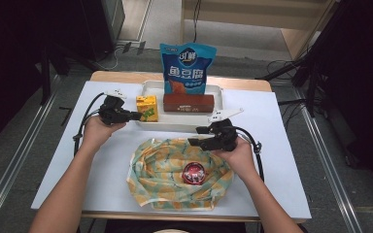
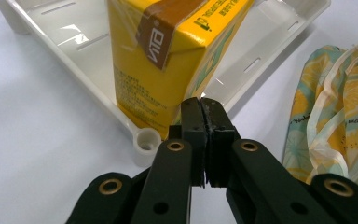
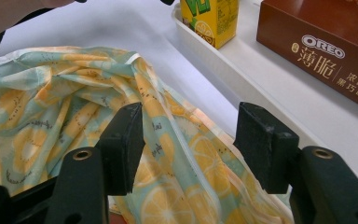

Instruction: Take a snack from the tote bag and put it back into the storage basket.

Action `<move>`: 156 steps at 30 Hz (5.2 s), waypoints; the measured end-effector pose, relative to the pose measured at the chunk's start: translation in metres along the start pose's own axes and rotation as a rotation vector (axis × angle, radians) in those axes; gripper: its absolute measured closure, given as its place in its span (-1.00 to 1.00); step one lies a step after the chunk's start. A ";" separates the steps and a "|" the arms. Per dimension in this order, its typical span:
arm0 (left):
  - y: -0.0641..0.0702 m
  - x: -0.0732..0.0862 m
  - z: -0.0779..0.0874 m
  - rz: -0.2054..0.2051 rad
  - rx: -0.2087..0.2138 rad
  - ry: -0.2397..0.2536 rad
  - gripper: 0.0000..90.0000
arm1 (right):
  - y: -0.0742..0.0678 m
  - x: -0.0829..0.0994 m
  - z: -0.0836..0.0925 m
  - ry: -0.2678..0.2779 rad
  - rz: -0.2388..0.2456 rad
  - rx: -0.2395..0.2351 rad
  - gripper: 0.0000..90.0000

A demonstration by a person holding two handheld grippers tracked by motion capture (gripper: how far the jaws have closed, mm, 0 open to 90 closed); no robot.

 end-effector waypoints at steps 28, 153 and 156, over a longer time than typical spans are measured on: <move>0.011 -0.005 0.008 0.063 0.139 0.010 0.46 | -0.015 0.003 0.016 0.005 -0.020 -0.020 0.00; 0.005 0.002 0.026 0.072 0.161 0.067 -0.15 | -0.072 0.072 -0.009 -0.134 0.067 -0.004 -0.52; 0.005 0.002 0.026 0.074 0.159 0.067 -0.15 | -0.072 0.072 -0.010 -0.132 0.073 -0.005 -0.50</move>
Point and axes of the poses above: each handheld gripper's, and its own axes: z roughly backward along the jaws, x roughly out of its underside, y roughly to its right, the point moved 1 cm from there along -z, roughly forward along the jaws, and after that the axes turned 5 degrees about -z, right-handed, at the moved point
